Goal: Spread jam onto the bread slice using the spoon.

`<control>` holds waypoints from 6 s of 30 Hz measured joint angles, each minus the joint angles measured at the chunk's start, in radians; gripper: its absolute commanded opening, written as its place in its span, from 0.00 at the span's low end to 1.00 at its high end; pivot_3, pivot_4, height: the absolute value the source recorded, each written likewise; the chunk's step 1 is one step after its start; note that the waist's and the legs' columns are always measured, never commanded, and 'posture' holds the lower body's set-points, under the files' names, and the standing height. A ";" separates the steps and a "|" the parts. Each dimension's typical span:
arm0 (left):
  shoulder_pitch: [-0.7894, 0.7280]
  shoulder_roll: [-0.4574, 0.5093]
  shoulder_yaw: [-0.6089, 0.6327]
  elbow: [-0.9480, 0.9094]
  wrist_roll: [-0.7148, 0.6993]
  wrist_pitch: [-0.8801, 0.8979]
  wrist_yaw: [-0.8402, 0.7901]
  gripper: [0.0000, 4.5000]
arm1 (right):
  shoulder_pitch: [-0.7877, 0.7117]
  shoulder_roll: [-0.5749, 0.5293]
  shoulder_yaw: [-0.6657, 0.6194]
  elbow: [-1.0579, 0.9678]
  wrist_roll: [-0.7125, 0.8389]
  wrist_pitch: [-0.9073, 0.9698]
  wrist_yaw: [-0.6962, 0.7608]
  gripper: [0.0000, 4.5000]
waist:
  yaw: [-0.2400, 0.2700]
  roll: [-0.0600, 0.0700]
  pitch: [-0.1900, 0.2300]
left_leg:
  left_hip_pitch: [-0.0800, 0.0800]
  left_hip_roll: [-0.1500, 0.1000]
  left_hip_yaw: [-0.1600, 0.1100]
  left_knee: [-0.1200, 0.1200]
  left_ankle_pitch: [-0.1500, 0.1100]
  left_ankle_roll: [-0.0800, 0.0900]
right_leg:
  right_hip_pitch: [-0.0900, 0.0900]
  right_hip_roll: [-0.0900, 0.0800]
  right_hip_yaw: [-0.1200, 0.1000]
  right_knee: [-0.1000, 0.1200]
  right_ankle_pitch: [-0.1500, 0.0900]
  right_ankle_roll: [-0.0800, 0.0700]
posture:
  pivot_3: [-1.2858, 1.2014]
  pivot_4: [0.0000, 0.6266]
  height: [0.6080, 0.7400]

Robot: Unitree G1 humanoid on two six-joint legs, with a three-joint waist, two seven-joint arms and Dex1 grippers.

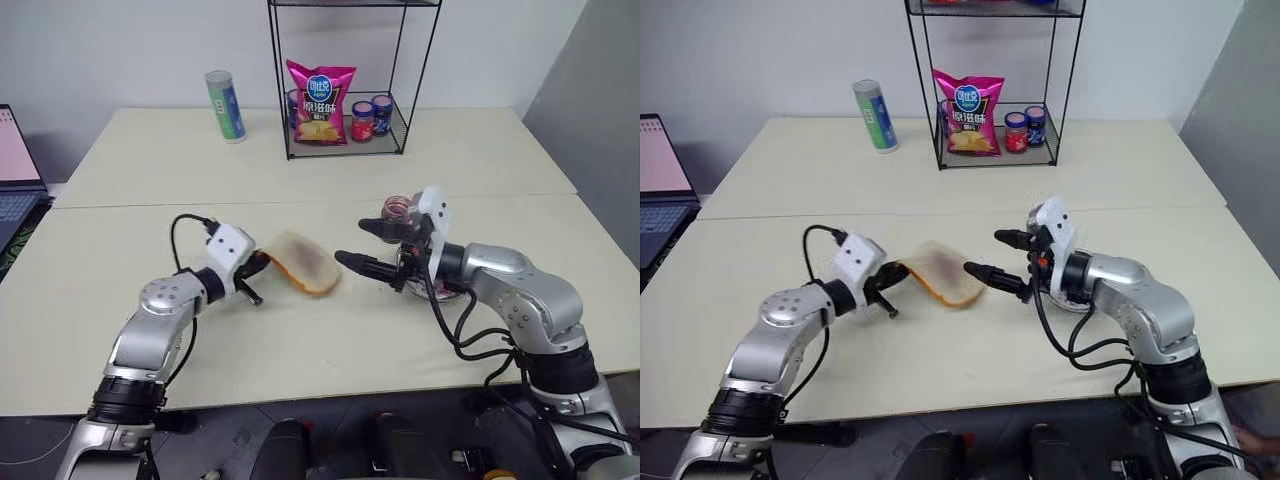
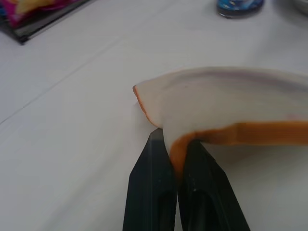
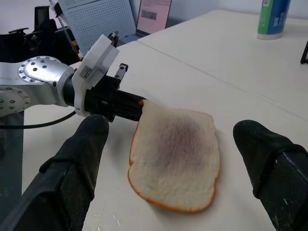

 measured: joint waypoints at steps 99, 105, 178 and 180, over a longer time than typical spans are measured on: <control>-0.149 -0.084 -0.090 -0.301 -0.199 0.302 -0.109 1.00 | 0.201 0.203 -0.613 0.461 0.398 -0.079 -0.596 0.50 | -0.024 0.003 0.000 | 0.001 0.001 0.002 0.001 0.000 0.000 | 0.001 0.011 0.007 0.000 0.000 0.003 | 0.52 0.24 1.00; -0.150 -0.076 -0.090 -0.300 -0.199 0.302 -0.111 1.00 | 0.201 0.203 -0.616 0.462 0.398 -0.088 -0.596 0.18 | -0.024 0.004 0.000 | 0.001 0.001 0.002 0.001 0.000 0.000 | 0.001 0.011 0.007 0.000 0.000 0.003 | 0.52 0.24 1.00; -0.165 -0.072 0.046 -0.248 -0.240 0.281 -0.018 1.00 | -0.253 0.097 -0.057 0.768 -0.391 -0.606 -0.144 0.01 | -0.025 0.006 0.002 | 0.001 0.001 0.002 0.001 0.000 0.000 | 0.000 0.010 0.007 0.001 0.002 0.001 | 0.52 0.24 1.00; -0.164 -0.072 0.046 -0.249 -0.240 0.281 -0.015 1.00 | -0.253 0.114 -0.055 0.776 -0.393 -0.596 -0.141 0.01 | -0.025 0.006 0.002 | 0.001 0.001 0.002 0.001 0.000 0.000 | 0.000 0.010 0.007 0.001 0.002 0.001 | 0.52 0.24 1.00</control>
